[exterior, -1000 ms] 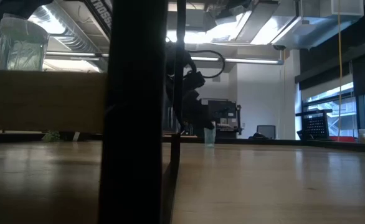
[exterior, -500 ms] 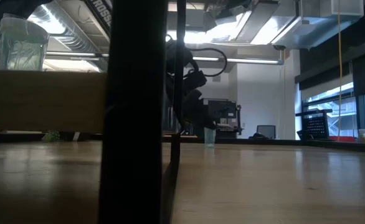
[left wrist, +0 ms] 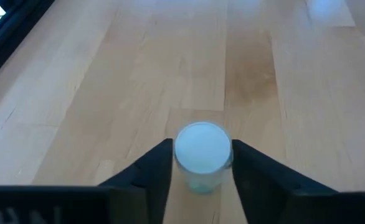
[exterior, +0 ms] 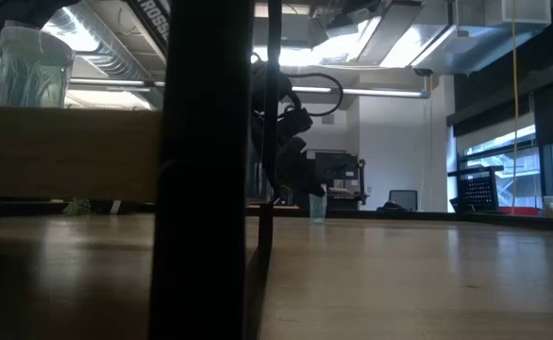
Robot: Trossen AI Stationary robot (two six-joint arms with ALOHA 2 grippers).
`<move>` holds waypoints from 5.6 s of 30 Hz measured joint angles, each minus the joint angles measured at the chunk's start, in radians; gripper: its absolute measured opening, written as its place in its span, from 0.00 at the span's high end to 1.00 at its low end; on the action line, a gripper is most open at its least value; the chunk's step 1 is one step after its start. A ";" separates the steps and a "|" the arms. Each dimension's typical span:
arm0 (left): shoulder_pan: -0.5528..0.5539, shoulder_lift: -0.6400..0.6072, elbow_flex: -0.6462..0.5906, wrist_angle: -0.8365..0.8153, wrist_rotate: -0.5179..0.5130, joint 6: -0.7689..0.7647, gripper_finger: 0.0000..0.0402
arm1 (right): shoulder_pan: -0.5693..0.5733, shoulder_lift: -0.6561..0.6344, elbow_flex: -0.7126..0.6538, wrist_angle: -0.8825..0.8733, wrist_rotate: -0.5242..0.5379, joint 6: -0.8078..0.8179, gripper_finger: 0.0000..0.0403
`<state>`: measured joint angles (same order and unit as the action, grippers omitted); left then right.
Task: Pick and place medicine bottles onto shelf by color
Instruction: Put the small blue pill bottle on the shelf aligned with the other small blue pill bottles
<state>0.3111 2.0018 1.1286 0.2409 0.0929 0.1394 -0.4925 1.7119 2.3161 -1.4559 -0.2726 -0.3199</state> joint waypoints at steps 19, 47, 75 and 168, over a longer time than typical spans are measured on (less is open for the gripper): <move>0.005 -0.033 0.001 -0.026 0.000 -0.033 0.78 | 0.000 0.000 0.000 0.000 0.000 0.000 0.52; 0.075 -0.416 0.001 -0.522 -0.004 -0.015 0.79 | 0.000 0.000 0.000 0.000 0.000 0.000 0.52; -0.359 -0.821 0.000 -1.123 -0.477 -0.743 0.78 | 0.000 0.000 0.000 0.014 0.001 0.000 0.52; -1.074 -0.845 -0.292 -0.677 -0.908 -1.077 0.80 | 0.157 0.000 0.000 0.069 -0.506 -0.239 0.52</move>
<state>-0.7631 1.1572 0.8368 -0.4363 -0.8153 -0.9378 -0.3359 1.7119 2.3161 -1.3864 -0.7787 -0.5587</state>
